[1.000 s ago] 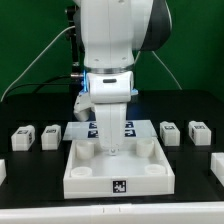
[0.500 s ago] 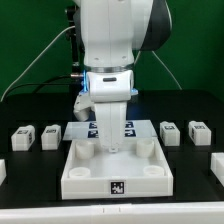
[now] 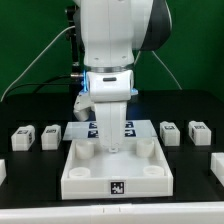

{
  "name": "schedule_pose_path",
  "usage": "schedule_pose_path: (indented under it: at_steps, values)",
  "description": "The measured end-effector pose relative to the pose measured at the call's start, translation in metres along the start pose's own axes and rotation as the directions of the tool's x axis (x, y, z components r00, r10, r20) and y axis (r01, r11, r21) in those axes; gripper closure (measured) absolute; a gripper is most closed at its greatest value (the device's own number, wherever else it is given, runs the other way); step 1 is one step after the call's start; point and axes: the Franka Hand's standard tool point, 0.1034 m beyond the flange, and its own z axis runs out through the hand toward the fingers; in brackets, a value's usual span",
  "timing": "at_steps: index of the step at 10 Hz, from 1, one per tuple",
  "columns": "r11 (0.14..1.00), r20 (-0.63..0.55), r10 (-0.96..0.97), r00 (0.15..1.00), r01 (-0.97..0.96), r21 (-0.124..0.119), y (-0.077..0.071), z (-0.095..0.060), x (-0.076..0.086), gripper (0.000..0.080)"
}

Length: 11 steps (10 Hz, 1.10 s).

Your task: Assemble one leg

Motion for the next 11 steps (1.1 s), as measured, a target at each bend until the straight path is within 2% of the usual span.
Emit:
schedule_pose_path:
  at_steps: [1,5,7,9,11]
  values:
    - [1.000,-0.002,0.002,1.000,-0.002,-0.004,0.005,-0.001,0.004,0.0742]
    - [0.999,-0.051,0.009,0.999,-0.011,-0.044,0.042,-0.003,0.065,0.0742]
    - [0.998,-0.068,0.010,0.998,-0.013,-0.054,0.054,-0.001,0.082,0.0742]
    - [0.998,-0.075,0.012,0.997,-0.016,-0.058,0.064,0.002,0.088,0.0742]
    - [0.998,-0.074,0.009,0.997,-0.013,-0.059,0.064,0.002,0.088,0.0742]
